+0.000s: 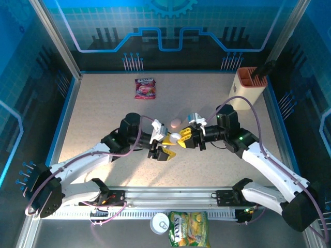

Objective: Insert the wireless bluetooth earbuds into the charging case

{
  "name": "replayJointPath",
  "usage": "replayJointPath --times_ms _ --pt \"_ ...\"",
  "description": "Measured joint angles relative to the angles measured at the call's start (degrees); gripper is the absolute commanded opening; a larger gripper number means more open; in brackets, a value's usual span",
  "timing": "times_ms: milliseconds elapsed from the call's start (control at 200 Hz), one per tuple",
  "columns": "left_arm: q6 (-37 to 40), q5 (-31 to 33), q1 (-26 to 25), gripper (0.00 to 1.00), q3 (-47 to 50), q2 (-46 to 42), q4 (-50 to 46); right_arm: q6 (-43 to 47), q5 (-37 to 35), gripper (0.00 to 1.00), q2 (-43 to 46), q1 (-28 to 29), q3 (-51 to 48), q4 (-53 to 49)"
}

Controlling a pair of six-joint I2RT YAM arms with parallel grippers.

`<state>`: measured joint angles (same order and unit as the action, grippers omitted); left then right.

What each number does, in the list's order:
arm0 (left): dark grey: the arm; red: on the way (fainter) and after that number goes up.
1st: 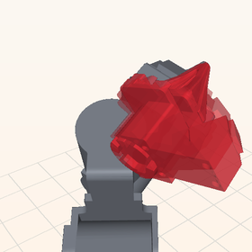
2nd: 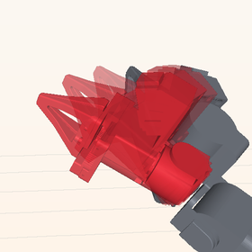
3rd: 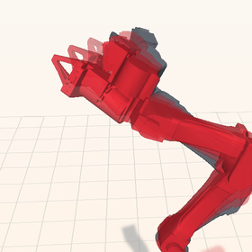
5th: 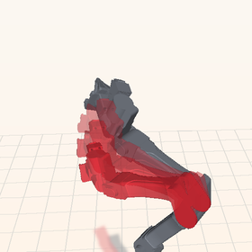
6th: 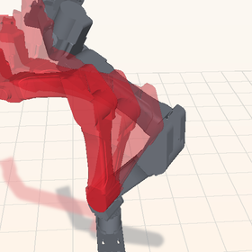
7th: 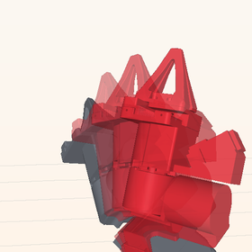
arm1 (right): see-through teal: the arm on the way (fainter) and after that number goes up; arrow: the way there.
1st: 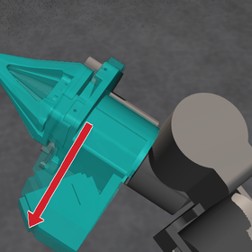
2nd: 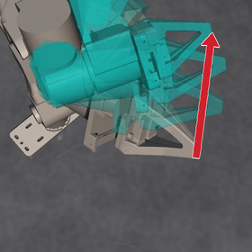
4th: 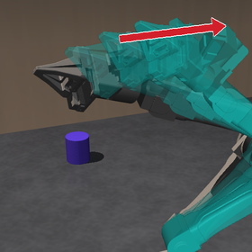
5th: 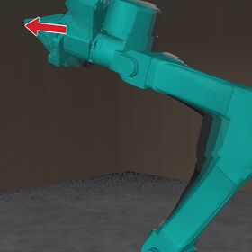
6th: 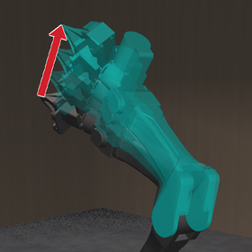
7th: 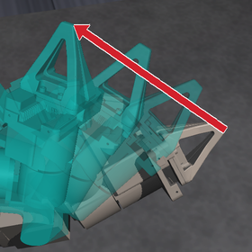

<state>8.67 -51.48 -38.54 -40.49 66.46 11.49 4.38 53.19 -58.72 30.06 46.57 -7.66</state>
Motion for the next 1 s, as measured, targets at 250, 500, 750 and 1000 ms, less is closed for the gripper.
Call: replayJointPath --times_ms 250,500,750,1000 --pt "-1.2 1.31 0.02 0.4 0.0 -0.02 0.85 1.92 1.44 0.06 -0.9 0.31 0.46 -1.36" --pt "-1.92 2.75 0.02 0.36 0.0 -0.02 1.84 4.09 1.05 0.05 -0.9 0.31 0.46 -2.47" --pt "-2.84 3.69 0.02 0.3 0.0 -0.13 2.84 5.22 0.83 0.05 -0.94 0.31 0.42 -3.02" --pt "-2.69 4.35 0.07 0.09 0.02 -0.24 2.71 4.37 0.48 0.27 -0.7 0.31 0.04 -2.21"
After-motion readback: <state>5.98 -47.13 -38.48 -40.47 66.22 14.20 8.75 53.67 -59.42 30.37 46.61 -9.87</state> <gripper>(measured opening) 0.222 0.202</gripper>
